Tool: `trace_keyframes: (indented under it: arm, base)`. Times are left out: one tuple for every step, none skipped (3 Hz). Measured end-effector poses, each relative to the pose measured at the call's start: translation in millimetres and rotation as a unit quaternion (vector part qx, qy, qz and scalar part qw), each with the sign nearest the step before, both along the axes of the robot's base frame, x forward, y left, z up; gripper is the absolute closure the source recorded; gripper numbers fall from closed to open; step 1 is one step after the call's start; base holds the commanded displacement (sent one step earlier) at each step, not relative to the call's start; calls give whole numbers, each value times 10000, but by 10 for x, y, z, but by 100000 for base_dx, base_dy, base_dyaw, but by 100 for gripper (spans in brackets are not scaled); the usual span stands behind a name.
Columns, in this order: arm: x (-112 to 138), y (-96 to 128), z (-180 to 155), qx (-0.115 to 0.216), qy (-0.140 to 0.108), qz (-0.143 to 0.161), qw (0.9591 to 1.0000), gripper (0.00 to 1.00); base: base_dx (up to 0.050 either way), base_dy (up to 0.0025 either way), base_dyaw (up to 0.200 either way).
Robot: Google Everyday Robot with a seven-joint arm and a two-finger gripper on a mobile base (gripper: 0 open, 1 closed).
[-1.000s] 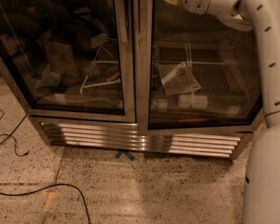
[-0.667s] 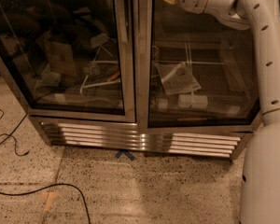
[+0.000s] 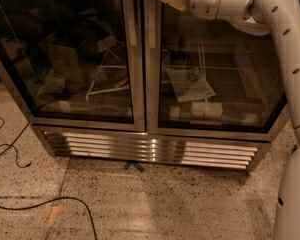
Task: Pick orange can from top drawer and place on counter
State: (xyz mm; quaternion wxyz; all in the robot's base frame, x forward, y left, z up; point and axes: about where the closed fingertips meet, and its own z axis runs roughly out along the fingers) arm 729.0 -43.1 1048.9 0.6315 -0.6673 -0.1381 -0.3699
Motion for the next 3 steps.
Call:
trace_keyframes:
  arm:
    - [0,0,0,0,0,0,10000,66]
    - [0,1,0,0,0,0,10000,42]
    - [0,1,0,0,0,1,10000,11]
  base:
    - [0,0,0]
    - [0,0,0]
    - [0,0,0]
